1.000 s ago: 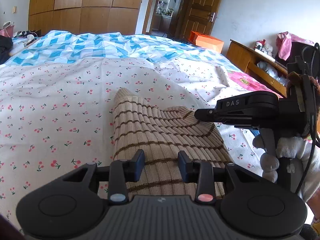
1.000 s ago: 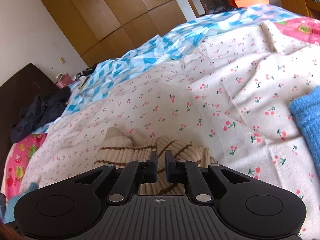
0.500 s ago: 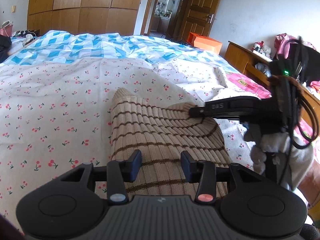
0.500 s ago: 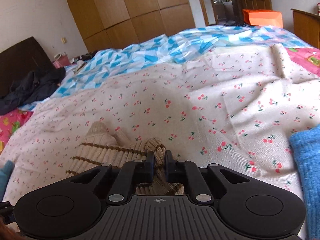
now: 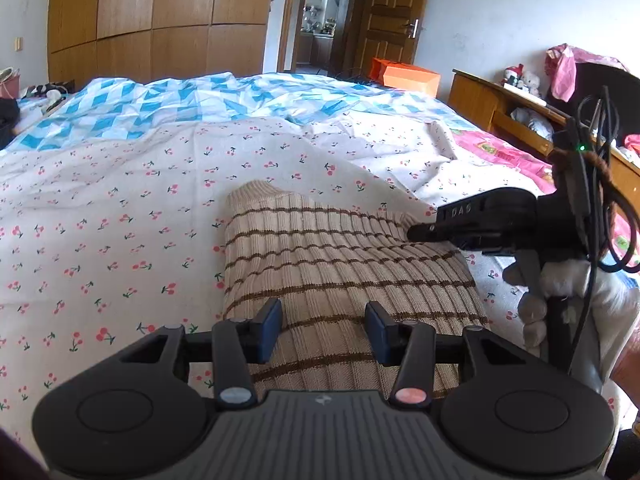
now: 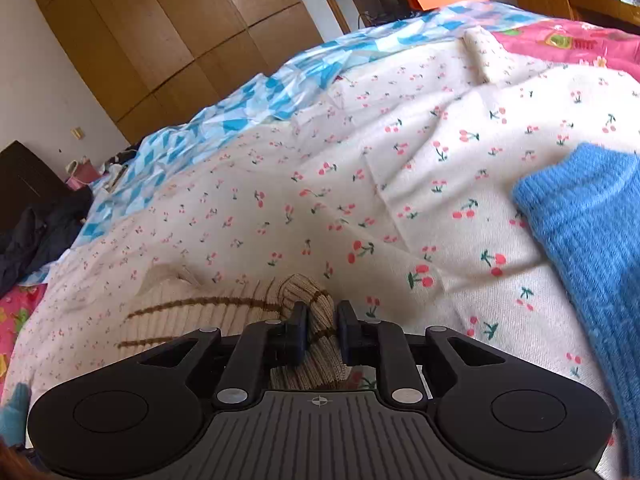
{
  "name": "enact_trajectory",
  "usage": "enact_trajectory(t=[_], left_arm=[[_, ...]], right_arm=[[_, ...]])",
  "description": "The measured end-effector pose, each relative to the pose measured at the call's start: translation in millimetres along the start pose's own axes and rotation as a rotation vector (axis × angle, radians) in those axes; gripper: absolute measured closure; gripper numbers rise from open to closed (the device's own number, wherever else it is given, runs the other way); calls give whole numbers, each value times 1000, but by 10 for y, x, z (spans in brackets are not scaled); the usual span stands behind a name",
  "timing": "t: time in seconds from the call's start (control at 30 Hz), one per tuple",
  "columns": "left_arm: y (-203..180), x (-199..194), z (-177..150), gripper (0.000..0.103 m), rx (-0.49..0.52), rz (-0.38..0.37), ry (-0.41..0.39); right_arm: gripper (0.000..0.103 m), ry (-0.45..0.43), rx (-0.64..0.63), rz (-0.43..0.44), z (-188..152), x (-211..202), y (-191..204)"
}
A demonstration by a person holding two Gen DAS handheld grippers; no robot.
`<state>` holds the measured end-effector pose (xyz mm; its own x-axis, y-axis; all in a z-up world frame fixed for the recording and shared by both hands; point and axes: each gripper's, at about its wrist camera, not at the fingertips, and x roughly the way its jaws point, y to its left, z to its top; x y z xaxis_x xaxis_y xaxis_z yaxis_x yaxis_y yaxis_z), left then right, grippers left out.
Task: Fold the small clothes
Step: 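Lay the folded sweater flat on the sheet and open both grippers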
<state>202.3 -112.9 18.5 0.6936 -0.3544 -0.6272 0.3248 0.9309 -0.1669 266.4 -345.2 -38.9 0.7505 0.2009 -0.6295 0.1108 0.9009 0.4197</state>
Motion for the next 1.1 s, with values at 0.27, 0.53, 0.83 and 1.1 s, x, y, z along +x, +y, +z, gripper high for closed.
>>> enact_trajectory(t=[0.27,0.53,0.83,1.1], left_arm=[[18,-190,-108,53,-29,-10,-11],[148,-276,-289,52,-110,1,66],[183,-425,-608,52,-154,21,136],[191,-577,-774,52,-131,47,135]], right_arm=[[84,-66,-183,83,-125,-529,451],[87,52,-198,-50,-346,-347,462],[82,22,-235,5,-794,-1025,644],[82,58,-189,-87,-1038,-1131,572]])
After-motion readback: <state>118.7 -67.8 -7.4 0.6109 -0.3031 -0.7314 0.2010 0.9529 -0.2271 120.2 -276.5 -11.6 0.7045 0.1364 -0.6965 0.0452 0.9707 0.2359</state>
